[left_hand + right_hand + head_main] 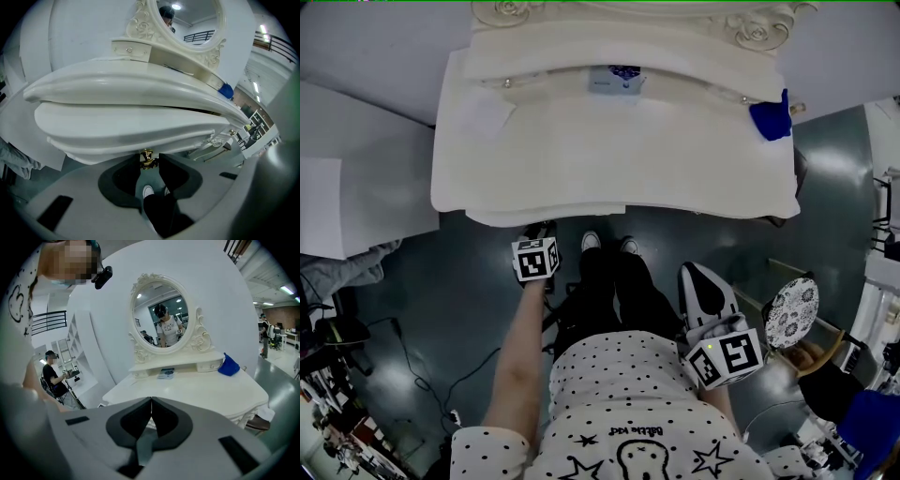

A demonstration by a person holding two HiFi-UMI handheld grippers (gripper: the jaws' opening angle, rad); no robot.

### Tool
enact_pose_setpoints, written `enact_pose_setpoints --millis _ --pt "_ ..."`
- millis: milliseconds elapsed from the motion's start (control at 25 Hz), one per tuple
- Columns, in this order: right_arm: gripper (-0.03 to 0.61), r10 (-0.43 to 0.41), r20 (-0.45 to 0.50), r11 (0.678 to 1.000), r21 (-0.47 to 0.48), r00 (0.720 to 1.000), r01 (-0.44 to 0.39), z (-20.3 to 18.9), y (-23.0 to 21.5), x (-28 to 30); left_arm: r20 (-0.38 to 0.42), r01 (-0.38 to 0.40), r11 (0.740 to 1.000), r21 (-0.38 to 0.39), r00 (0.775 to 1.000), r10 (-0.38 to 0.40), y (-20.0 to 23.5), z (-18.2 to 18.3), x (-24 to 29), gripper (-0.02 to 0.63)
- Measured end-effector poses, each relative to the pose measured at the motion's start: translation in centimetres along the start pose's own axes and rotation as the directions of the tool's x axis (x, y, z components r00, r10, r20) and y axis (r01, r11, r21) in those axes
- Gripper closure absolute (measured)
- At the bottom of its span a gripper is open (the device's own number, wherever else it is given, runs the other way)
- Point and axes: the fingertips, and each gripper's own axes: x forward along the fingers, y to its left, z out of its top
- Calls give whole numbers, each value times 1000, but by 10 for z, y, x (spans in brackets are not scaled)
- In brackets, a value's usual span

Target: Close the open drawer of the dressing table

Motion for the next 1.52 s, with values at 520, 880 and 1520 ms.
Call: enact_pose_setpoints --millis 520,880,1520 --pt "569 -34 15 999 6 999 34 5 -3 -2 13 -6 1000 1 1000 6 2 14 6 479" --pt "569 -46 22 999 6 999 46 12 -6 3 19 -4 1000 2 1000 4 3 23 12 479" --pt "569 -48 21 999 -1 999 48 20 -11 9 6 25 1000 -17 1000 -24 5 36 18 477"
